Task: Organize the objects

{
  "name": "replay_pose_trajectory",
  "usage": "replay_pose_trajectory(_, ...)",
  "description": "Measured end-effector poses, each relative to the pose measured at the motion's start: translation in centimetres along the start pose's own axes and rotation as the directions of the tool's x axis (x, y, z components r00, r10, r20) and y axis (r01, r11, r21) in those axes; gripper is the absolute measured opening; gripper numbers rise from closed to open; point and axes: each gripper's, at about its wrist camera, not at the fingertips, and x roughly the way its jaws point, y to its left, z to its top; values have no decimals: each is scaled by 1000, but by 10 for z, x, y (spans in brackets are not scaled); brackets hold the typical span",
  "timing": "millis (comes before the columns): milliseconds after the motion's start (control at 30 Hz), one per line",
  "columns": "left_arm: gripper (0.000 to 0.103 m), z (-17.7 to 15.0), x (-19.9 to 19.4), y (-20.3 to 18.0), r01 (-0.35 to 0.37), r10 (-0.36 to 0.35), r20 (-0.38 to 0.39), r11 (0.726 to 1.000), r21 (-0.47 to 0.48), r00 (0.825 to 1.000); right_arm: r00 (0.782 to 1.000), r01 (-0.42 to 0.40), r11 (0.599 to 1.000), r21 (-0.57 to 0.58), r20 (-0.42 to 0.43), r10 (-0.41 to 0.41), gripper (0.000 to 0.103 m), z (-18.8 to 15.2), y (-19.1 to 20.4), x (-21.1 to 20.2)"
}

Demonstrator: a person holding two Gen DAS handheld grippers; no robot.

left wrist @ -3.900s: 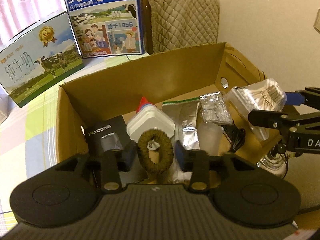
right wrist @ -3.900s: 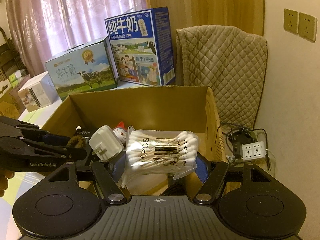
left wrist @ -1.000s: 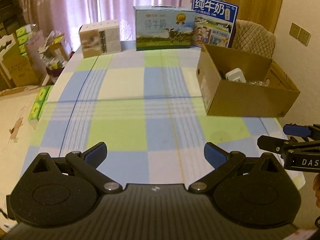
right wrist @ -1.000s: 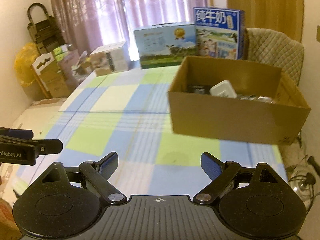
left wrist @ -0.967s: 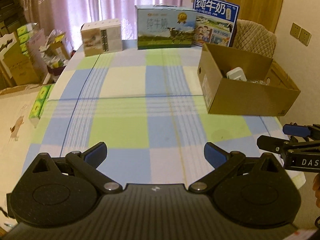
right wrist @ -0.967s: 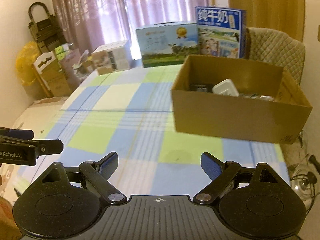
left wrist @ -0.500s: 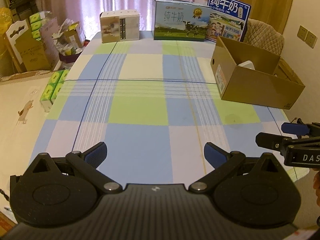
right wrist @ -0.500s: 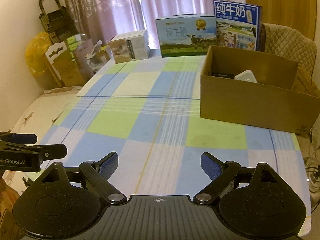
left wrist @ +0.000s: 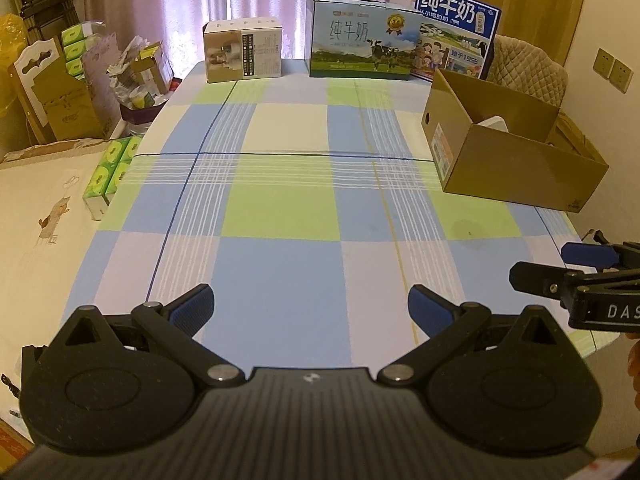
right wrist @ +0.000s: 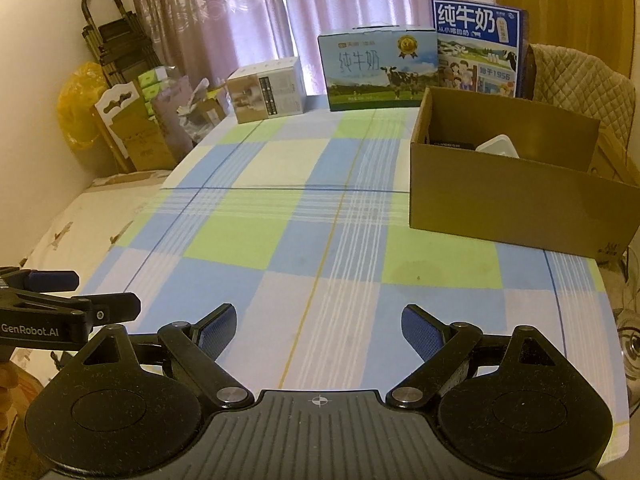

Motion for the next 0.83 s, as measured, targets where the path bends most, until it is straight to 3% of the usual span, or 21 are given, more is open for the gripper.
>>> replay_pose_trajectory(833, 102, 3, 4, -15, 19, -19, -2, 1000, 23, 1000, 1000, 11, 1000, 21, 2, -11, 87, -3, -11, -7)
